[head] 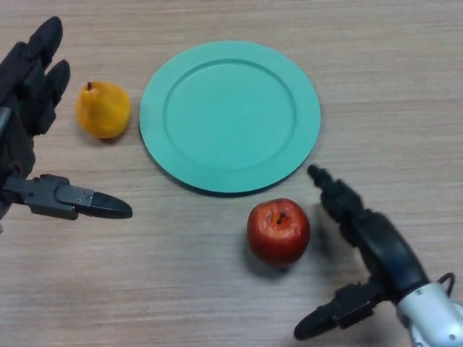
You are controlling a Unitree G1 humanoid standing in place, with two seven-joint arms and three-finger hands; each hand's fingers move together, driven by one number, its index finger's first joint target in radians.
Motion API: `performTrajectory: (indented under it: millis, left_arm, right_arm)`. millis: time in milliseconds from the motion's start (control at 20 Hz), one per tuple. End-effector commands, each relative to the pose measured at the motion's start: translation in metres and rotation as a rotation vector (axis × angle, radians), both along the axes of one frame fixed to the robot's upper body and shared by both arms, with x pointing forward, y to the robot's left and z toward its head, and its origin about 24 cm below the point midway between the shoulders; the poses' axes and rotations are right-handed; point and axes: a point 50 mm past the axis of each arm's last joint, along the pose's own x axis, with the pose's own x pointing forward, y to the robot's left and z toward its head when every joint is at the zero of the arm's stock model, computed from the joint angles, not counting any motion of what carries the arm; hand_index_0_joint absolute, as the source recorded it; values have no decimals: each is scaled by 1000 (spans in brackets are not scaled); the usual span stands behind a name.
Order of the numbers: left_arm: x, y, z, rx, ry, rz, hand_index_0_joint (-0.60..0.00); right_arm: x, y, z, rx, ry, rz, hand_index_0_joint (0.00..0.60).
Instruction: Pick up the red apple and place it on the plate
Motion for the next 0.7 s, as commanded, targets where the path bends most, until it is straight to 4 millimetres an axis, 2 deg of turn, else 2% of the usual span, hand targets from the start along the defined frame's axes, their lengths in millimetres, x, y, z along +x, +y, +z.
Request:
performTrajectory:
  millis: [50, 100, 150, 200, 300, 350, 400, 450, 500, 550, 600, 650, 700]
  left_arm:
    - [-10, 8, 33, 82, -219, 39, 0]
    - [-10, 8, 32, 82, -219, 43, 0]
    - [-12, 9, 30, 82, -208, 51, 0]
    - [-13, 9, 28, 85, -201, 54, 0]
    - [-14, 8, 29, 86, -185, 44, 0]
    - [-15, 7, 27, 105, -176, 36, -49]
    - [-15, 6, 27, 110, -173, 33, -149]
    - [-15, 6, 25, 119, -163, 26, -299]
    - [-15, 6, 24, 125, -154, 20, -400]
    - [-16, 6, 24, 127, -151, 14, -451]
    - [-16, 7, 25, 120, -157, 17, -351]
    - [-17, 9, 28, 109, -174, 23, -201]
    - [-17, 10, 30, 102, -188, 27, -101]
  right_arm:
    - [8, 2, 25, 56, -156, -31, 300]
    - [10, 5, 23, 60, -149, -39, 400]
    - [15, 13, 17, 63, -135, -69, 544]
    - [18, 18, 14, 60, -129, -89, 600]
    - [23, 22, 9, 59, -137, -131, 600]
    - [25, 24, 8, 67, -139, -145, 600]
    - [25, 24, 8, 68, -140, -146, 600]
    - [25, 24, 9, 73, -140, -148, 600]
    - [26, 23, 11, 80, -140, -151, 600]
    - [27, 20, 17, 97, -140, -161, 600]
    - [27, 19, 20, 104, -140, -165, 600]
    - [28, 16, 29, 122, -149, -171, 600]
    - [28, 13, 38, 136, -159, -172, 600]
